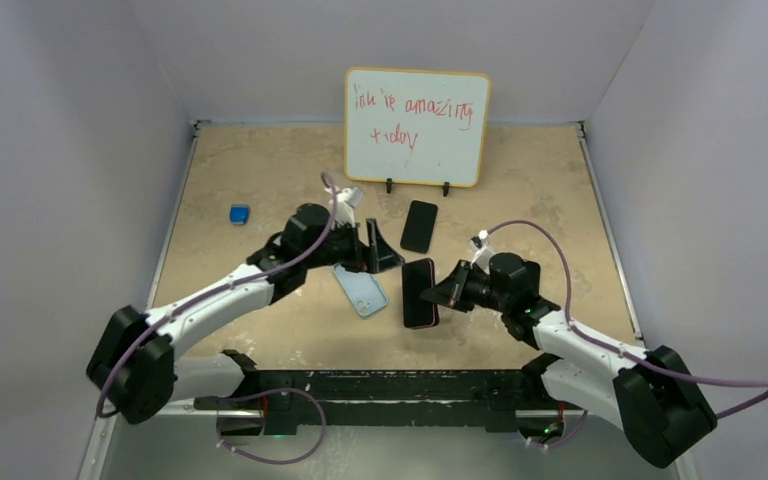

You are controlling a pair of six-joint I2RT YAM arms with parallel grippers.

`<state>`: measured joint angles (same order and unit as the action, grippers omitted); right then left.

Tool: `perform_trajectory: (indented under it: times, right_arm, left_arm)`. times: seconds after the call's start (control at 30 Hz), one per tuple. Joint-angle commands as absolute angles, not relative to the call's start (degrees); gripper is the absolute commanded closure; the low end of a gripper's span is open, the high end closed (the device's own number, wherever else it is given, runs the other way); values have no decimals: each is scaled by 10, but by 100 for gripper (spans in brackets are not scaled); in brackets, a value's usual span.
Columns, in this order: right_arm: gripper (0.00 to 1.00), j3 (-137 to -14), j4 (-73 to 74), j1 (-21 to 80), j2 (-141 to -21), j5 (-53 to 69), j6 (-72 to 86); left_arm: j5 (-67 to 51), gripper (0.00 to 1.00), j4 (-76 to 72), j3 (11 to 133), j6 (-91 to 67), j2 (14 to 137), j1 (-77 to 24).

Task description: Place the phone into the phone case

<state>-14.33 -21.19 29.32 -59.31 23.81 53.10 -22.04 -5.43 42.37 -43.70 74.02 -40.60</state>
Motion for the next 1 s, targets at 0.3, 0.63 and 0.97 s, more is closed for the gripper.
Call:
perform_trajectory:
  times: [0.3, 0.63, 0.97]
  right_arm:
    - [100, -181, -506, 296, -544, 437, 603]
    - [100, -163, -698, 306, -578, 483, 709]
    - [100, -155, -751, 323, -597, 480, 736]
  left_arm:
    - [-350, 11, -67, 394, -435, 535, -315]
    - [-371, 14, -204, 329, -516, 516, -316]
    - [-389, 59, -374, 277, -614, 541, -316]
